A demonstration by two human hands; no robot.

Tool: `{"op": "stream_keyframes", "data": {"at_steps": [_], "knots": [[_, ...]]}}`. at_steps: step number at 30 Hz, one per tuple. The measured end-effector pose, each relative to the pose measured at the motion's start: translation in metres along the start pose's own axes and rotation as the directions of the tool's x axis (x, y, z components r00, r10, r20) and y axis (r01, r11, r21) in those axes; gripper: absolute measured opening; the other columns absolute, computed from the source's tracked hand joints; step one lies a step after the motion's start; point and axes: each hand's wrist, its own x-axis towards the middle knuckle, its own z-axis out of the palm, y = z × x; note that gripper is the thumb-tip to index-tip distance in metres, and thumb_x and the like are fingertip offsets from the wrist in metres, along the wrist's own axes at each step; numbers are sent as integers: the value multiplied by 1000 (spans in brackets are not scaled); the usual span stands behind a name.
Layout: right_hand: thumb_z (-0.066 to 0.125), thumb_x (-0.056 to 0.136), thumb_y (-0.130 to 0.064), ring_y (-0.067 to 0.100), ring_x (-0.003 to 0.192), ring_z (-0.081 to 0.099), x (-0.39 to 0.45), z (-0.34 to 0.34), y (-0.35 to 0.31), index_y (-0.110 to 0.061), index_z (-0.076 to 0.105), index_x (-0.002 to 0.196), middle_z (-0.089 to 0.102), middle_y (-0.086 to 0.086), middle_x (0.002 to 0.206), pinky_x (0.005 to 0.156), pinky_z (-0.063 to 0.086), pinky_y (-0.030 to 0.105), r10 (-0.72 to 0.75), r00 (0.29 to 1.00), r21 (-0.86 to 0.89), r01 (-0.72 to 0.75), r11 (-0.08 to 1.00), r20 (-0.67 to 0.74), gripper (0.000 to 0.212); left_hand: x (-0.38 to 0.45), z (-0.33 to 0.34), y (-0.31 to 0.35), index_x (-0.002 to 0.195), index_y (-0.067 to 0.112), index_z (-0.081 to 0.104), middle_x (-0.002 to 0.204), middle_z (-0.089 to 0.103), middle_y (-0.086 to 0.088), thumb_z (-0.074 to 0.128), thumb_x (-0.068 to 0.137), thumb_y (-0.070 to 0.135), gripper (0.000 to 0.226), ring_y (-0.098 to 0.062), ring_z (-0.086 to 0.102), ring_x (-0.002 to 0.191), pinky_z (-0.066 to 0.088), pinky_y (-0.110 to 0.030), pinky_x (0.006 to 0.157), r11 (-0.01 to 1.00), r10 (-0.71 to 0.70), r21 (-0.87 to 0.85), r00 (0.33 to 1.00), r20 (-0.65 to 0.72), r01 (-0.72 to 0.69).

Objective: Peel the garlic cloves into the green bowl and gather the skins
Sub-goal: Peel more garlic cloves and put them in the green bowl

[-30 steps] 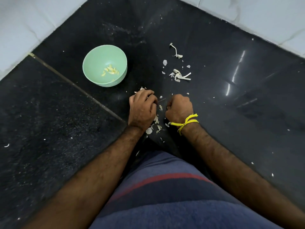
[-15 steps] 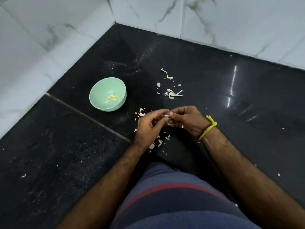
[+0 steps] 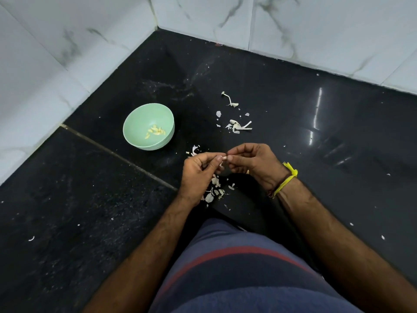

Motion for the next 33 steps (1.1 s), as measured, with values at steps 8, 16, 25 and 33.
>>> {"op": "stream_keyframes", "data": {"at_steps": [8, 16, 25, 33], "knots": [[74, 80, -2, 16, 59, 68, 5, 4, 1, 2, 69, 91, 72, 12, 73, 58, 59, 26, 10, 1000, -18, -10, 1000, -15, 13, 2, -7, 0, 103, -2, 73, 80, 73, -1, 63, 98, 5, 14, -4, 64, 67, 51, -16, 63, 987, 50, 149, 998, 29, -53], [73, 83, -3, 15, 56, 66, 8, 5, 5, 1, 69, 92, 71, 11, 70, 55, 58, 25, 55, 997, 54, -53, 997, -50, 10, 4, -1, 0, 94, 2, 71, 77, 71, -8, 61, 99, 9, 13, -7, 61, 64, 51, -20, 62, 977, 34, 210, 999, 2, -34], [71, 85, -2, 14, 54, 65, 11, 7, 10, 5, 67, 96, 70, 10, 68, 54, 57, 24, 120, 992, 117, -113, 987, -50, 13, 1, -7, 5, 97, 8, 75, 84, 77, -9, 67, 95, 7, 8, -10, 68, 70, 55, -19, 67, 987, 3, 159, 1000, 21, -6], [69, 88, -5, 14, 57, 65, 11, 15, 16, -1, 68, 93, 69, 9, 72, 56, 56, 24, 158, 985, 197, -143, 970, -63, 7, 0, -3, 8, 99, -2, 69, 81, 74, -2, 62, 98, 8, 11, -5, 68, 70, 53, -17, 64, 988, -41, 149, 999, 5, 39]]}}
